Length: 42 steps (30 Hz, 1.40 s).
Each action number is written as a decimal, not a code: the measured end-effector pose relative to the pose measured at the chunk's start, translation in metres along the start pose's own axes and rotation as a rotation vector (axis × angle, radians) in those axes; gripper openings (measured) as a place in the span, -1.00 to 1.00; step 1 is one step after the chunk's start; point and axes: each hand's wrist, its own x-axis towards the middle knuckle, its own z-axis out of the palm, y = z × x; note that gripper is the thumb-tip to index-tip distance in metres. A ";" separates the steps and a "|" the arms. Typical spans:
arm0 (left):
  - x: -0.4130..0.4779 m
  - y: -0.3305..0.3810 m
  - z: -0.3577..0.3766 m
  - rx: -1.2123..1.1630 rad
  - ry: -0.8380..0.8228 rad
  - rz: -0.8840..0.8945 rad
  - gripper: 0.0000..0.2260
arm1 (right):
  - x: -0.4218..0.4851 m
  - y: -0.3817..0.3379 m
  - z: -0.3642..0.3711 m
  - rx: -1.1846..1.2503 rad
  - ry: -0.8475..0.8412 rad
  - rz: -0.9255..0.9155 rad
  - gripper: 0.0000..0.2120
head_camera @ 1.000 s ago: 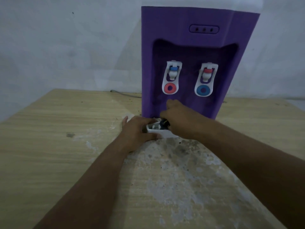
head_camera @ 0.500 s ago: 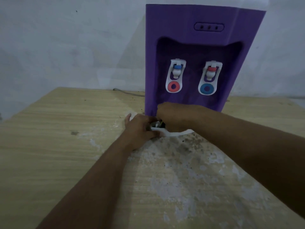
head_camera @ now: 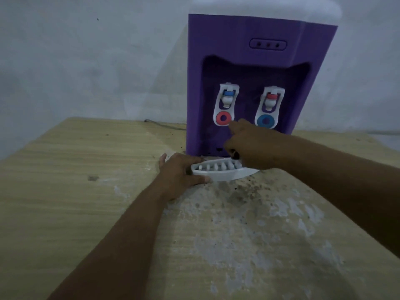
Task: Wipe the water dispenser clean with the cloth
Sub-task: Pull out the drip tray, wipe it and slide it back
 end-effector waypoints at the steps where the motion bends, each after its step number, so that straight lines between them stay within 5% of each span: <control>1: 0.000 0.000 0.000 0.021 0.006 0.005 -0.73 | 0.000 -0.003 0.006 0.077 0.021 0.000 -0.84; 7: 0.000 0.000 -0.001 0.061 0.000 0.023 -0.62 | 0.014 -0.024 0.040 0.301 0.143 0.064 -0.79; 20: -0.001 0.001 -0.001 0.052 -0.043 -0.012 -0.69 | 0.014 -0.011 0.036 0.505 0.086 0.119 -0.89; 30: -0.003 0.007 0.006 0.196 0.041 0.095 -0.42 | 0.025 -0.046 0.037 0.289 0.113 0.116 -0.88; 35: 0.000 0.006 0.008 0.233 0.058 0.094 -0.55 | 0.022 -0.039 0.030 0.483 0.026 0.209 -0.74; 42: 0.003 0.002 0.007 0.082 -0.021 0.091 -0.52 | 0.009 -0.012 0.021 0.665 -0.125 0.168 -0.83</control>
